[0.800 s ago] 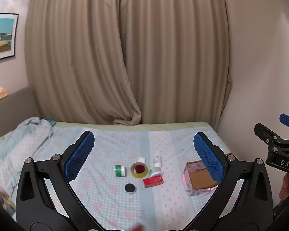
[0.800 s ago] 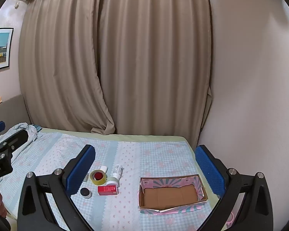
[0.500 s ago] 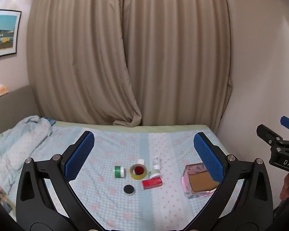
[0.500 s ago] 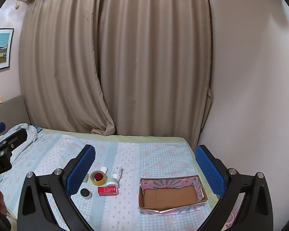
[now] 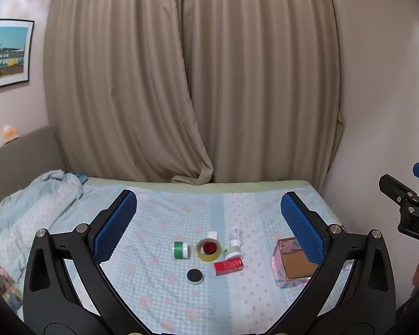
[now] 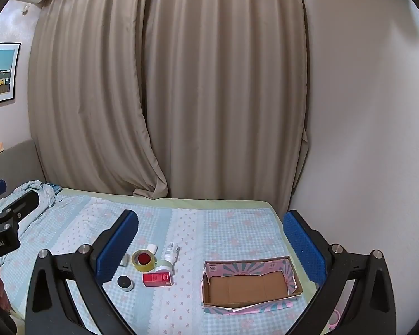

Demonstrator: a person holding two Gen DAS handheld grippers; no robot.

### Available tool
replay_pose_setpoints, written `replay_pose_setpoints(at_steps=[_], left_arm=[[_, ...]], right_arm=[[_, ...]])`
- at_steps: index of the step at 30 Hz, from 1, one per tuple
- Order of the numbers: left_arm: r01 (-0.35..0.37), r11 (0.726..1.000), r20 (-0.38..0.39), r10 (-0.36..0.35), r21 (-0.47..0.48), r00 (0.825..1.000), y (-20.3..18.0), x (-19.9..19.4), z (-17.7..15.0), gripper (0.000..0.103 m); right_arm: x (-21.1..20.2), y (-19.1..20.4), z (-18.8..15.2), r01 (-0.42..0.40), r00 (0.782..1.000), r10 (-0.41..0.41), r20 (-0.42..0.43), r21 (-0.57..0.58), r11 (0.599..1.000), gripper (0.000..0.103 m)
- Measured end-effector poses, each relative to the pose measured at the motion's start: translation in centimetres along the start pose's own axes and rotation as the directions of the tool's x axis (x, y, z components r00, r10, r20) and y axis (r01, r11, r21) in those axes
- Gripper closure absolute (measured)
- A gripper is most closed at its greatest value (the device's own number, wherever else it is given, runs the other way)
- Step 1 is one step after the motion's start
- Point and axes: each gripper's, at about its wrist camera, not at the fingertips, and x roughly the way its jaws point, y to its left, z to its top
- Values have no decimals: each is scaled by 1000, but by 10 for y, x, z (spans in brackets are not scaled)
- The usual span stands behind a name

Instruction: Organize rigid objects

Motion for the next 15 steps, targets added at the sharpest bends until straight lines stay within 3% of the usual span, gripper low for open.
replay_pose_setpoints(at_steps=[15], left_arm=[[5, 1000, 20, -5, 12, 1000, -1, -3, -2, 1]], right_arm=[[4, 4, 3, -8, 1000, 8, -4, 11, 1000, 0]])
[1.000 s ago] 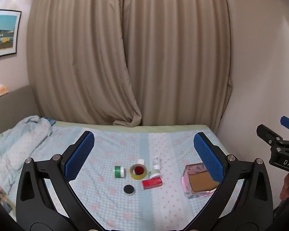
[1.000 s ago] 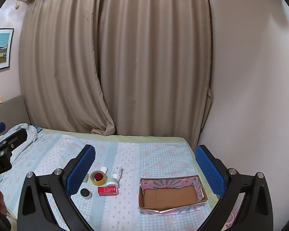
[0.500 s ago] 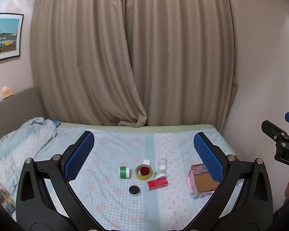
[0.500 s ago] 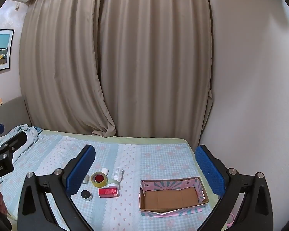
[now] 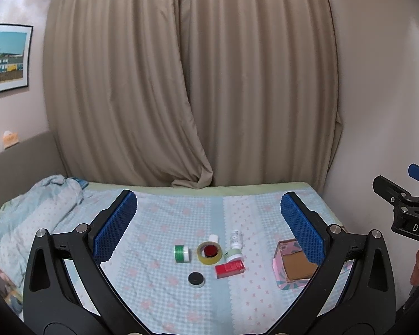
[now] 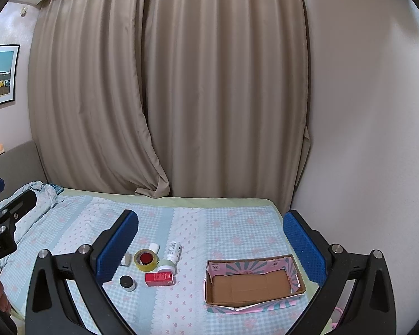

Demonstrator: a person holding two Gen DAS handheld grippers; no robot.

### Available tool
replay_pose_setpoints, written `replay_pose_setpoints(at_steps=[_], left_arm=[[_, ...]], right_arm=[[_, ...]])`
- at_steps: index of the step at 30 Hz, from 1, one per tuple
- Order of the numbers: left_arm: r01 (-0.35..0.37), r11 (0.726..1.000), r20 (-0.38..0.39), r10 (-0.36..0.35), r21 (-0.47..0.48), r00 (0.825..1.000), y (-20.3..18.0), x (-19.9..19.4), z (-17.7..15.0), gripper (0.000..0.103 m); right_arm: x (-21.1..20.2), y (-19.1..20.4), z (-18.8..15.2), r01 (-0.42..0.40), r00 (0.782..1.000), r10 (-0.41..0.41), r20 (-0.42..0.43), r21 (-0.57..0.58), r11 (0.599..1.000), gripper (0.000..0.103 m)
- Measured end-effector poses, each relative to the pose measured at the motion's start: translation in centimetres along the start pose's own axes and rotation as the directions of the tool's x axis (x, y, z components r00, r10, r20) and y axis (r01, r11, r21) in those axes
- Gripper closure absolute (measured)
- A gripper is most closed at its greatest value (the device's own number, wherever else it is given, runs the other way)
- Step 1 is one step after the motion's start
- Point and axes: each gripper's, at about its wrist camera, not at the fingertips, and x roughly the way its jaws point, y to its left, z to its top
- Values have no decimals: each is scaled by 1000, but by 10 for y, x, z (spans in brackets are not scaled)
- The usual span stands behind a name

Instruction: Organize rigid objects

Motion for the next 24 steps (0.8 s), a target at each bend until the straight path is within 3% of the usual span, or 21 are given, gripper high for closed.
replay_pose_setpoints(at_steps=[24], left_arm=[[4, 1000, -4, -4, -2, 1000, 3, -2, -9, 1]], right_arm=[[3, 3, 0, -23, 1000, 23, 3, -4, 1000, 0]])
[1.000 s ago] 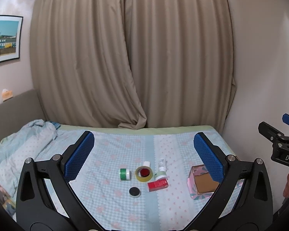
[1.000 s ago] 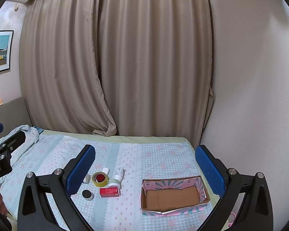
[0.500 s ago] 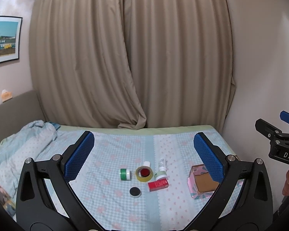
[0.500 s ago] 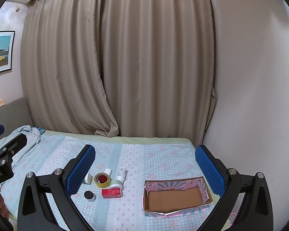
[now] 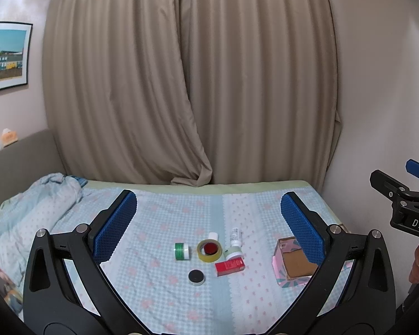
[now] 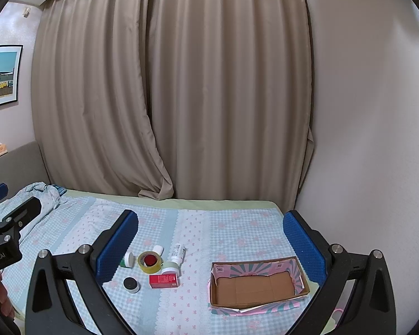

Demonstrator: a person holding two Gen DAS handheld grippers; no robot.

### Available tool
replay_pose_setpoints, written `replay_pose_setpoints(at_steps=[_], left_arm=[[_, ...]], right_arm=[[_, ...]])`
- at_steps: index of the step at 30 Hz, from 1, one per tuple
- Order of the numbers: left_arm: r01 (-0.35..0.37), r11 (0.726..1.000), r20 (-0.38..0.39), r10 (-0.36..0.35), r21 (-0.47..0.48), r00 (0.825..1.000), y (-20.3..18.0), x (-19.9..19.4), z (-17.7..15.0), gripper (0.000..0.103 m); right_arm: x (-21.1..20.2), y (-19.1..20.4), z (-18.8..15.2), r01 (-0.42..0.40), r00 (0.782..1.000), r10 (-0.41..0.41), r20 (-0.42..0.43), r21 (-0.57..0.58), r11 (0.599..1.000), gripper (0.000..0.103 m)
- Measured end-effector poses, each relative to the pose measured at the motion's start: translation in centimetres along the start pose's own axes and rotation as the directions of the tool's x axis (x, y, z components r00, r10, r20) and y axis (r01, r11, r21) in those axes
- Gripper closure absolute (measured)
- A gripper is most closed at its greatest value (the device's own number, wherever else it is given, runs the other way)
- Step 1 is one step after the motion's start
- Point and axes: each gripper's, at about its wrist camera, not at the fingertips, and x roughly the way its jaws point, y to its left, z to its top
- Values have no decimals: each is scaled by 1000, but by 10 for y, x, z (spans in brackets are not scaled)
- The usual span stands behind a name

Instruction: Organize rigid objects

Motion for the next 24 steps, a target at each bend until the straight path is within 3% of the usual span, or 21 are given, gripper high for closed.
replay_pose_setpoints(at_steps=[24], left_arm=[[-9, 1000, 16, 9, 7, 1000, -1, 2, -1, 1]], right_arm=[[5, 1, -1, 6, 1000, -6, 2, 6, 1000, 0]])
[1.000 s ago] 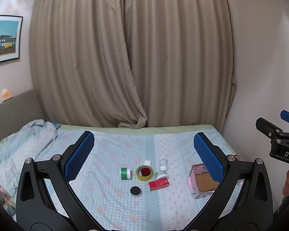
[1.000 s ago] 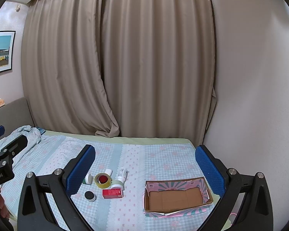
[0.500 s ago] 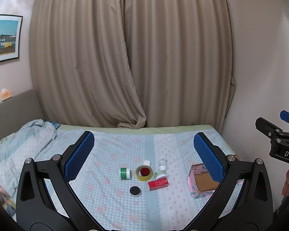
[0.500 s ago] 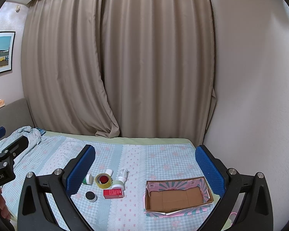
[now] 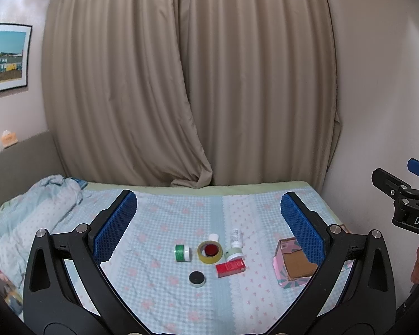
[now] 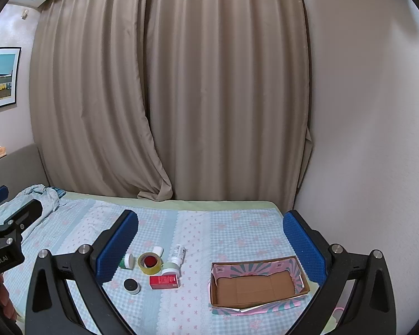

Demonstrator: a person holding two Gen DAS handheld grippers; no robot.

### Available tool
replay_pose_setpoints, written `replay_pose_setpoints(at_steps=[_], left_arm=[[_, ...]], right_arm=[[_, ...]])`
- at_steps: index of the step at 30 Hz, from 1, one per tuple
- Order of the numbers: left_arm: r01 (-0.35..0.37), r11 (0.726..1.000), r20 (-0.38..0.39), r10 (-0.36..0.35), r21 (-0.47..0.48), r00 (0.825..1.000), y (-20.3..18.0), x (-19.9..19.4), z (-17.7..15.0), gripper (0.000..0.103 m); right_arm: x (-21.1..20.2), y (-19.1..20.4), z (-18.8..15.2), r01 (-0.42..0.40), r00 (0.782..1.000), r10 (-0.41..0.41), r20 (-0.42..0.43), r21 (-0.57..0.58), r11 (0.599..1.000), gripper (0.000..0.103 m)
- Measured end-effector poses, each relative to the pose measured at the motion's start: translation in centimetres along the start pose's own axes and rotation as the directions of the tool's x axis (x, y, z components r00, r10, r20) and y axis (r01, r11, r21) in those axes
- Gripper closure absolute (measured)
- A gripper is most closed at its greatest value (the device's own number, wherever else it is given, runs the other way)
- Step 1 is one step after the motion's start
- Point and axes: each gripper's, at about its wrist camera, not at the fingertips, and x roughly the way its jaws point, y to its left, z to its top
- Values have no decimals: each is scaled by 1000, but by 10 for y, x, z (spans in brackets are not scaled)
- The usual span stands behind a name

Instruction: Organize rigid objects

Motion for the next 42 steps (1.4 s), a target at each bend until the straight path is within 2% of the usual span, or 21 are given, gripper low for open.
replay_pose_setpoints(at_steps=[7, 15, 20, 25, 29, 34, 39, 42], left_arm=[[16, 1000, 7, -16, -15, 1000, 0, 3, -2, 1], [1, 1000, -6, -1, -27, 1000, 0, 4, -6, 1], [2, 999, -71, -5, -46, 997, 3, 14, -12, 1], [-31, 998, -176, 22, -48, 984, 10, 34, -26, 1], [-39, 998, -264, 25, -49, 964, 25, 60, -48, 1], [-8, 999, -367, -4, -33, 930, 52, 103, -72, 1], [70, 997, -444, -55, 17, 894, 82, 160, -91, 1], [140, 989, -492, -97, 51, 865, 100, 200, -103, 1]], right_arm=[[3, -1, -3, 6, 1000, -6, 5, 3, 1000, 0], [6, -4, -4, 11, 1000, -11, 1, 10, 1000, 0], [14, -7, -8, 0, 1000, 0, -28, 11, 1000, 0], [32, -9, -20, -33, 994, 34, -100, 13, 999, 0], [59, -2, -37, -87, 981, 87, -171, 4, 996, 0], [93, 23, -58, -112, 957, 109, -270, 2, 994, 0], [132, 56, -75, -117, 923, 114, -368, 13, 993, 0], [162, 77, -84, -106, 897, 103, -430, 18, 994, 0]])
